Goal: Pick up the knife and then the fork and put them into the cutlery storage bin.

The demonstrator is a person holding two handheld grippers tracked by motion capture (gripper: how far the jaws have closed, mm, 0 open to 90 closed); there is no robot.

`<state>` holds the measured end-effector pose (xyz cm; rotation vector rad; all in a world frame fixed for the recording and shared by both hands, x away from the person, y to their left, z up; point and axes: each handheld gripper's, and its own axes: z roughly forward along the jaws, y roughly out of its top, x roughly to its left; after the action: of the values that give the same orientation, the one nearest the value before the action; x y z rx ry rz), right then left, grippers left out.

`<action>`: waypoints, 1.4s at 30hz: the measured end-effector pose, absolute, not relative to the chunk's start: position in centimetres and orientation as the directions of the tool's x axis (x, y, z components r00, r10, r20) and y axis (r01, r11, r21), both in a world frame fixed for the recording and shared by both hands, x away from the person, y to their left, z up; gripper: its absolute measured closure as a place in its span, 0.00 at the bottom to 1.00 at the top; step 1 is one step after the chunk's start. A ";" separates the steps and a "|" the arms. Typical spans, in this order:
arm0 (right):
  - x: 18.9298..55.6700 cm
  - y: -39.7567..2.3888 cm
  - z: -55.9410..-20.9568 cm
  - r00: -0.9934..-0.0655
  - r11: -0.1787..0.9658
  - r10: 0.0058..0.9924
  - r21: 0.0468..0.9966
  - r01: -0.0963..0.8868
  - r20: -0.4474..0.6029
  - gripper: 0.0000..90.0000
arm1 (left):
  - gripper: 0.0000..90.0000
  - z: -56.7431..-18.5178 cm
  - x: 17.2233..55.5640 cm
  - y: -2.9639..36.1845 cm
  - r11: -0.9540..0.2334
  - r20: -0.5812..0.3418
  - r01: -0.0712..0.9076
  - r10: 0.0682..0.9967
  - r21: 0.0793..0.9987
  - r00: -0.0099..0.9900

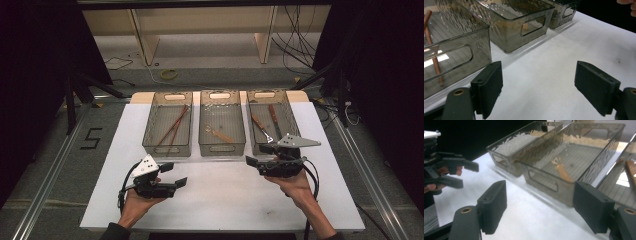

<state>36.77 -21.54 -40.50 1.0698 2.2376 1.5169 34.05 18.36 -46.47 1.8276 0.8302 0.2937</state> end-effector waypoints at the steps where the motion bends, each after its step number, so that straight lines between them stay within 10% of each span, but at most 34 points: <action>1: 36.6 -21.6 -40.7 -0.706 0.196 0.679 0.877 0.438 0.201 0.32 | 0.25 -46.5 34.1 18.4 -0.199 -0.181 0.402 0.660 0.894 0.729; 42: 32.4 -23.6 -44.7 -0.699 0.179 0.687 0.886 0.429 0.199 0.28 | 0.25 -46.4 33.7 18.4 -0.202 -0.188 0.402 0.645 0.893 0.741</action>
<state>32.40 -23.60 -44.68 1.0733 2.2106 1.5297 33.74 18.40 -46.44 1.8293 0.8146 0.2721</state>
